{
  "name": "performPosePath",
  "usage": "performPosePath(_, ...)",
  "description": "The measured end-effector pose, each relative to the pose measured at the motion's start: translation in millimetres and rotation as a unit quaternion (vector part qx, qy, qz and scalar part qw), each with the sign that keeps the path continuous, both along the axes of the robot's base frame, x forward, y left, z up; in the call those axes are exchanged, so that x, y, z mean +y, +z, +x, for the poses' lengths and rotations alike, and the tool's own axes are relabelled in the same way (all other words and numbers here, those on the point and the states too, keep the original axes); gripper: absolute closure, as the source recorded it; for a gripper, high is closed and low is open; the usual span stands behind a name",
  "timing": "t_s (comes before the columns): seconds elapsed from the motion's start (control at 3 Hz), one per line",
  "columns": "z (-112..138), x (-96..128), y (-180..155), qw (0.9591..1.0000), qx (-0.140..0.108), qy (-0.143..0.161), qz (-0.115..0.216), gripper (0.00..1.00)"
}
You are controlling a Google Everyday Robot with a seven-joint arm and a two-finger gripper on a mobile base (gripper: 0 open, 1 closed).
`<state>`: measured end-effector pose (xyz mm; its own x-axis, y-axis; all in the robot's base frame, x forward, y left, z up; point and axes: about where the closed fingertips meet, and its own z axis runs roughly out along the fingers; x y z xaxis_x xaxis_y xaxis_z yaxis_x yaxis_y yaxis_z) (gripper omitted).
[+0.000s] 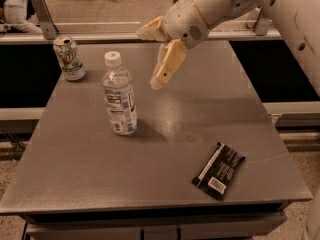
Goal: Move blue plastic bottle near rxbar chocolate
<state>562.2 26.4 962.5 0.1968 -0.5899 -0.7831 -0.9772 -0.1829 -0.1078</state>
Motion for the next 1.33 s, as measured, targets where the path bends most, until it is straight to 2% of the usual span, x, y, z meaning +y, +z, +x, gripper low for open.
performPosePath(0.33,-3.9,4.5,-8.9,0.9989,0.002,0.016,0.045,0.00)
performPosePath(0.67,-15.8,25.6,-1.4,0.9932,-0.009,0.056,0.102,0.00)
performPosePath(1.0,-26.7,44.2,5.6,0.9884,-0.009,0.088,0.124,0.00)
performPosePath(1.33,-36.4,54.8,8.7,0.9880,0.004,0.097,0.120,0.00)
